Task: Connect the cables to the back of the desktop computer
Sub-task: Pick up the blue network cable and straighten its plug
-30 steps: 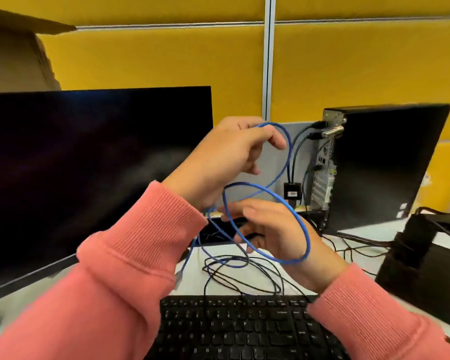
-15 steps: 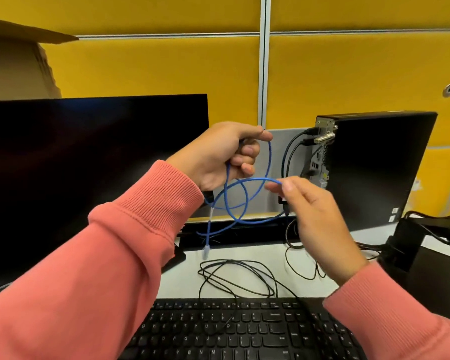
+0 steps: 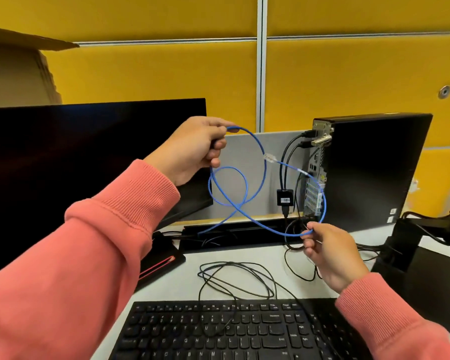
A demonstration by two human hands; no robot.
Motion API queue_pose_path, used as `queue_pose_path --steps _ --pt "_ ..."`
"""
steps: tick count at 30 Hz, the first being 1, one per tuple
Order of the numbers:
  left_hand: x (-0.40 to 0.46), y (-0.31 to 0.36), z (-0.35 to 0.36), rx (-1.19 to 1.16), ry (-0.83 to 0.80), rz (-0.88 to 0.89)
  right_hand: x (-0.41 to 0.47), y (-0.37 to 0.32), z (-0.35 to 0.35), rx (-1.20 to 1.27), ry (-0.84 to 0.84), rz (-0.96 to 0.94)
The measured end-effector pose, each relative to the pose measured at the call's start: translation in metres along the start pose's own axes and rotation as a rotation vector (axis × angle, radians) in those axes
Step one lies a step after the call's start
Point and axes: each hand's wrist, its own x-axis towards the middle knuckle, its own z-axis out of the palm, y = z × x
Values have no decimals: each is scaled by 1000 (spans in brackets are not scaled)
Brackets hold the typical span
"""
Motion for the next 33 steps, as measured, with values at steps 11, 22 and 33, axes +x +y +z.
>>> queue_pose_path --steps 11,22,33 --pt "-9 -119 -19 517 -47 -34 2 -42 -12 39 -101 -148" --pt "-38 -186 9 527 -64 -322 5 -55 22 73 -116 -91" --pt "-39 -174 19 501 -248 -421 15 -71 53 84 -327 -29"
